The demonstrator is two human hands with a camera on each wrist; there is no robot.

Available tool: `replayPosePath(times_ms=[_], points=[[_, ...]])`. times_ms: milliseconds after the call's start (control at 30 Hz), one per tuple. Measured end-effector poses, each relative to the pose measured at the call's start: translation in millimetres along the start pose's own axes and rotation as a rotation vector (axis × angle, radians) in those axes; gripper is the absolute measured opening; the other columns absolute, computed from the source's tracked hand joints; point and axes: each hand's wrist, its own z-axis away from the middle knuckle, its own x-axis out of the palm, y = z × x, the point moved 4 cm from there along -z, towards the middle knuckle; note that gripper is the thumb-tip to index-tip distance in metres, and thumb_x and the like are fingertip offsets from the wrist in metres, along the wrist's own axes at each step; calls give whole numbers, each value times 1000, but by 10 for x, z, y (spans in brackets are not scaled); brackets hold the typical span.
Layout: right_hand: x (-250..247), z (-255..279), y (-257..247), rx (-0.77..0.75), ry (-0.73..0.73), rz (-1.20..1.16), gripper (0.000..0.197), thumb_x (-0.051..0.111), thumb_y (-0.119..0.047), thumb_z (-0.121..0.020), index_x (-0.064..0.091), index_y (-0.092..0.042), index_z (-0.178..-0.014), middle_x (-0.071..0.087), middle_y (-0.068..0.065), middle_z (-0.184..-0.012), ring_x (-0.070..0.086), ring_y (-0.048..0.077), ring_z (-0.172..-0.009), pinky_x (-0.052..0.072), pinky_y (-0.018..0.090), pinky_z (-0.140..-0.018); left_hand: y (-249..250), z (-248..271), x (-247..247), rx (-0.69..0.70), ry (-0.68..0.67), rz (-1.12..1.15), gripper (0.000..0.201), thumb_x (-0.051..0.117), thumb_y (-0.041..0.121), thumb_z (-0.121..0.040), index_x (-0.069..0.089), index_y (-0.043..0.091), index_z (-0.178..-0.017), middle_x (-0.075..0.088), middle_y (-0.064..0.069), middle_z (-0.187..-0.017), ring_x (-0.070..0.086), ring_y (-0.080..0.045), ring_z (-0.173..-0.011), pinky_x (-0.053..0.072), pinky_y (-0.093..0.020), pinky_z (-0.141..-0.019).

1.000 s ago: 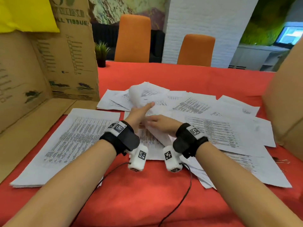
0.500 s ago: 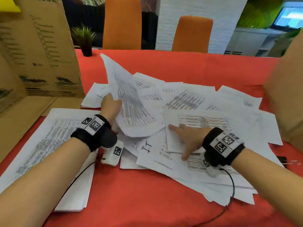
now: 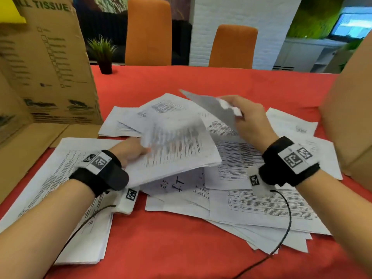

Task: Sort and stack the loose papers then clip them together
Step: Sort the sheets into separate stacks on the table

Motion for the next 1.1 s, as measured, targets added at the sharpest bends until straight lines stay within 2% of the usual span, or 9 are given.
replayPosePath(times_ms=[100,167,267,367,467,633,833,933,1100], points=[[387,208,-323,-172,-387,-117,52,47,10,-87,64,-21,-124,64,-6,-125,55,5,-115,46,26,-99,-92,-11,219,-29,-131,-9,8,57,2,-90,63,2,-96,66,-28,-104,61,-28,-82,52,-32,-86],[673,423,-249,-200,-679,-86,52,45,9,-89,66,-26,-121,63,-5,-130,55,10,-121,44,39,-104,-109,34,231,-63,-129,81,19,44,-5,-96,60,5,-98,67,-26,-99,60,-30,-90,49,-16,-79],[834,680,-13,-147,-981,-37,51,46,5,-94,67,-34,-120,54,-9,-141,43,13,-135,31,43,-115,-65,47,213,-92,-255,439,45,36,17,-102,73,5,-82,75,-12,-75,71,-30,-83,55,-27,-62],[771,733,205,0,-971,57,57,55,-8,-94,45,-38,-141,31,-4,-156,27,15,-144,26,43,-117,-61,-6,253,-158,-317,618,56,35,48,-98,72,6,-96,75,-14,-89,74,-27,-73,51,-36,-74],[636,737,472,175,-1000,339,100,73,-41,-81,5,-34,-154,11,3,-162,14,21,-149,19,43,-120,-75,-15,347,-39,-326,297,34,59,25,-92,62,7,-121,71,-12,-110,70,-25,-95,53,-39,-89],[564,1005,620,255,-1256,615,128,80,-43,-69,-18,-33,-151,-15,4,-162,1,24,-151,23,47,-118,-37,-73,284,141,-25,77,33,68,3,-85,56,5,-116,68,-6,-101,64,-8,-70,50,-16,-50],[656,1078,664,86,-1037,698,102,61,-15,-81,-10,-25,-153,22,9,-154,33,31,-133,47,44,-98,218,-87,-165,160,132,435,33,55,8,-94,56,-1,-126,65,-13,-118,67,-23,-90,54,-34,-74],[522,849,714,97,-820,695,64,46,-3,-88,34,-21,-148,55,8,-135,56,28,-115,51,37,-86,197,-101,-142,54,47,557,34,53,11,-96,56,0,-127,65,-12,-121,67,-25,-97,54,-35,-73],[-366,89,752,311,111,204,29,44,-23,-91,60,-1,-81,59,16,-76,54,22,-74,26,28,-56,162,-12,213,-21,-113,486,30,51,9,-97,57,-2,-124,65,-13,-122,64,-32,-105,51,-41,-87]])
